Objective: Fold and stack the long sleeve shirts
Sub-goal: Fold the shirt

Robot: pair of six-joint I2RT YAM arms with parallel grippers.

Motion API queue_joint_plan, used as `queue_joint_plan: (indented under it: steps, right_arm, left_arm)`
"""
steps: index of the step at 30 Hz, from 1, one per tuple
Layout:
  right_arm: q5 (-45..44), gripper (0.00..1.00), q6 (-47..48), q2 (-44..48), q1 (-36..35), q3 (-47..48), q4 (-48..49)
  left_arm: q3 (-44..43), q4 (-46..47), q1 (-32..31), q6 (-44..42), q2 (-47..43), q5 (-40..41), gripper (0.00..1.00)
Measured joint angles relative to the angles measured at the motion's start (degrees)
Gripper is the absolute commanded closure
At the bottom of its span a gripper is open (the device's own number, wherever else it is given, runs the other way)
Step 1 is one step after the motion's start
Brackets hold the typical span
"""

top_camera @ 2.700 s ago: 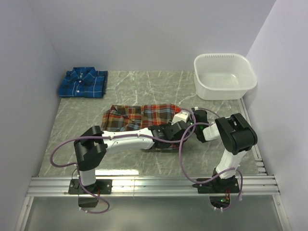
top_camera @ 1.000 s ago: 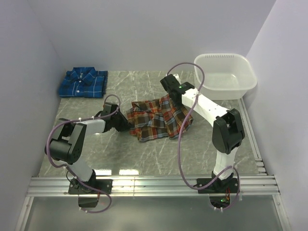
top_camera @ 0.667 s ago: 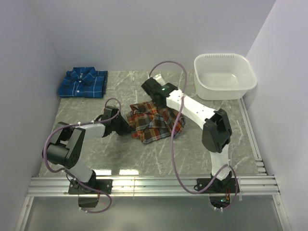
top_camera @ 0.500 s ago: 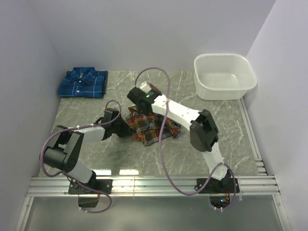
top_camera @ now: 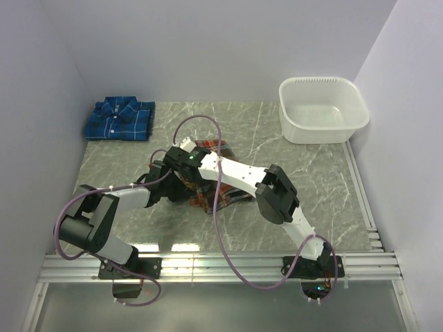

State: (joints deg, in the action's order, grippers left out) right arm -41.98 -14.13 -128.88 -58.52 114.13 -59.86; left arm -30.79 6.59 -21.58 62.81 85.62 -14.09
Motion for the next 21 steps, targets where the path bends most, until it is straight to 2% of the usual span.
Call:
queue_joint_plan:
  steps: [2,10,12,13,17,21]
  right_arm:
    - [0.9,0.8,-1.2,0.0,0.0,0.0,0.6]
    - [2.7,0.8,-7.0,-0.6,0.8,1.6,2.2]
    - [2.8,0.68,-8.2,-0.7,1.2,1.9,2.7]
    - [3.0,0.67,-8.6,-0.7,1.3,1.8,3.1]
    - [4.6,0.49,-9.3,-0.5,1.6,-0.2,6.5]
    - [7.5,0.45,-9.4,0.7,1.6,-4.6,9.4]
  left_arm:
    - [0.3,0.5,-0.3,0.5,0.0,0.0,0.91]
    - [1.0,2.2,-2.0,1.8,-0.1,0.5,0.92]
    - [1.2,2.3,-2.2,2.0,-0.1,0.5,0.92]
    - [1.3,2.4,-2.3,2.1,-0.1,0.5,0.93]
    - [1.3,2.4,-2.3,2.4,-0.2,0.7,0.92]
    - [1.3,2.4,-2.3,2.4,-0.2,0.9,0.92]
